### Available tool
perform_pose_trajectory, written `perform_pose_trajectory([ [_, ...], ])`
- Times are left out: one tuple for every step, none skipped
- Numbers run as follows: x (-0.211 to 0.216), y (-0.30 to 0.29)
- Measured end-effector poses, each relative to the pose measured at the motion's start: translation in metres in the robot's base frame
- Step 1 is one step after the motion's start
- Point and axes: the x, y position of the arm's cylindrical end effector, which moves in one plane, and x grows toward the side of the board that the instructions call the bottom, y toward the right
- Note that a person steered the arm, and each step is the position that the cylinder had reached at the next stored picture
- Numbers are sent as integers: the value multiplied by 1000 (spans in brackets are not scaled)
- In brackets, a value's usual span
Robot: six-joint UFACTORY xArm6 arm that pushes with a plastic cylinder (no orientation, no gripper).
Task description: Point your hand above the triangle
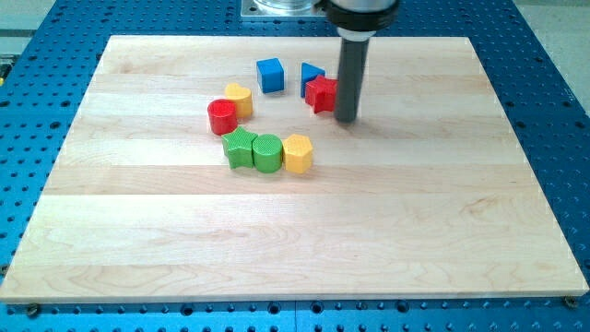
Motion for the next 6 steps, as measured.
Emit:
perform_pose_trajectory([
  [0, 30],
  [0, 58],
  [-32, 66],
  [-83, 57],
  [-113, 37],
  [-131, 14],
])
